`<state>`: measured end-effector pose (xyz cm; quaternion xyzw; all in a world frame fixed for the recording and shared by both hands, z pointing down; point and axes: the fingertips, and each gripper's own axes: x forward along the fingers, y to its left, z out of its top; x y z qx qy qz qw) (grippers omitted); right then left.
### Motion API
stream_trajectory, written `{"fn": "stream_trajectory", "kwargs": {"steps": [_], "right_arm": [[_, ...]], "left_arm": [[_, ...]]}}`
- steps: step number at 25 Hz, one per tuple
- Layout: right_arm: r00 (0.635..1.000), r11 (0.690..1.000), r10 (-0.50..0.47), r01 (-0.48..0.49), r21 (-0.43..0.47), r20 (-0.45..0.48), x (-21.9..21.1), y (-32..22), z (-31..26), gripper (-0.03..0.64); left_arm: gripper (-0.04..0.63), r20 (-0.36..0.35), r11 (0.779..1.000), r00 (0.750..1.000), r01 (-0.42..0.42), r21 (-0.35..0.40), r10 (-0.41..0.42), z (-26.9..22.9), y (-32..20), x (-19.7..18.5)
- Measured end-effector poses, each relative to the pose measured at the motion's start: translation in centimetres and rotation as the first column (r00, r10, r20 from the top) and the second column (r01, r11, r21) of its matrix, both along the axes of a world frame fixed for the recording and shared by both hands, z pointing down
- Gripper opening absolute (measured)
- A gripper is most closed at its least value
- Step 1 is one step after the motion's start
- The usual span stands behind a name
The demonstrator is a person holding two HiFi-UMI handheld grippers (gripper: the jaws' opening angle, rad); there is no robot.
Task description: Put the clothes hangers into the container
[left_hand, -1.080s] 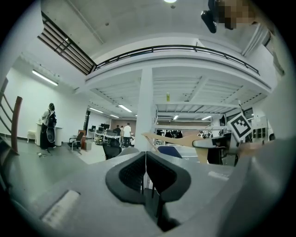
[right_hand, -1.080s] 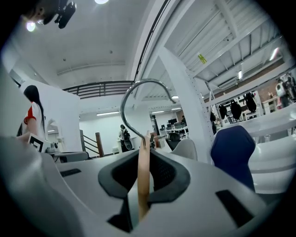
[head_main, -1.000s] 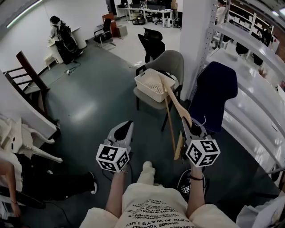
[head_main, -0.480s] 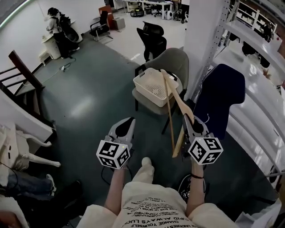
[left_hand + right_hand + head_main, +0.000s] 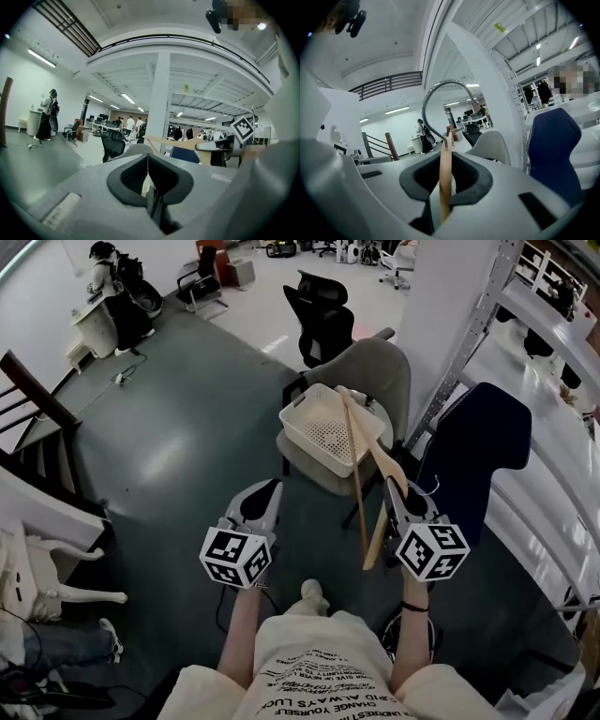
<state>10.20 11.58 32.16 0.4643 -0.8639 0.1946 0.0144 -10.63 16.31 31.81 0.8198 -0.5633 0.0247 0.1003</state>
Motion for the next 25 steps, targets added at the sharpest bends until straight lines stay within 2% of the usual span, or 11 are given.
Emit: {"fn": "stream_trajectory", "kwargs": {"steps": [13, 25], "right_arm": [[0.999, 0.998, 0.052, -0.052, -0.048, 0.001, -0.9, -6.2, 1.9, 0.055], [0.999, 0.993, -0.017, 0.013, -0.120, -0.037, -4.5, -16.9, 4.8, 0.055]], "left_arm": [[0.023, -0.017, 0.998, 1.000, -0.021, -0.054, 0.020, 2.6, -5.6, -1.8], [0.023, -0.060, 0.988, 0.998, 0.013, -0.152, -0.022, 6.7, -14.5, -4.2]]}}
